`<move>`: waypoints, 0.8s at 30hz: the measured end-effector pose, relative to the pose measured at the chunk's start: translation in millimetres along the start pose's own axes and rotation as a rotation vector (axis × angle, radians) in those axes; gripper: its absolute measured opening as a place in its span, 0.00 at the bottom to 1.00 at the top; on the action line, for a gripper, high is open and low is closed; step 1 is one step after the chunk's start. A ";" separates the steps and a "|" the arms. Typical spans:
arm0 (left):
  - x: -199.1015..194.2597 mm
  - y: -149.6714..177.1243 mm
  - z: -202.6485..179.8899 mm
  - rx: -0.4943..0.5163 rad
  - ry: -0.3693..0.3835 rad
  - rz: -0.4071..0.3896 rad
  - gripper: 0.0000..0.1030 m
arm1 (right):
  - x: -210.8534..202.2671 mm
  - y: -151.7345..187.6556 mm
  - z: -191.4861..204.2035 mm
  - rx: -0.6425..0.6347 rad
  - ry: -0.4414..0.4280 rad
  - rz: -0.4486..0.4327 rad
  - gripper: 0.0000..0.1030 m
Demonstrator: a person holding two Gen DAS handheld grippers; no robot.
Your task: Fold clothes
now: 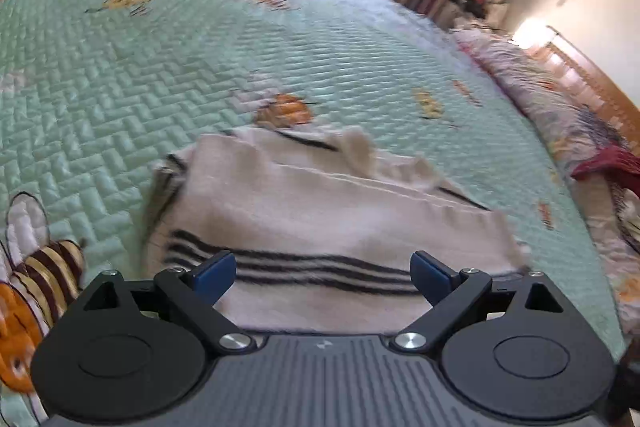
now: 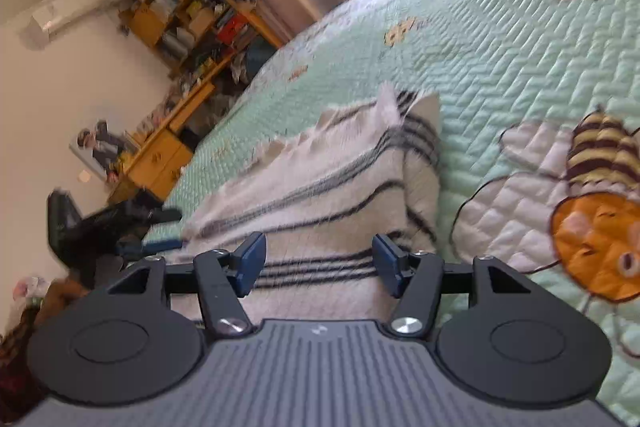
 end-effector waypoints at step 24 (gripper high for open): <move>1.4 60.8 -42.7 0.053 0.046 0.040 0.98 | -21.6 -4.0 -49.6 0.118 -0.116 -0.040 0.71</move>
Point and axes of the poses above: each gripper's, at about its wrist camera, not at the fingertips, and x roughly the way its jaws point, z to its left, y to its underside, the point moved 4 cm from there along x, roughly the way its jaws point, and after that the axes turned 2 degrees about -x, right-handed, at the moved point
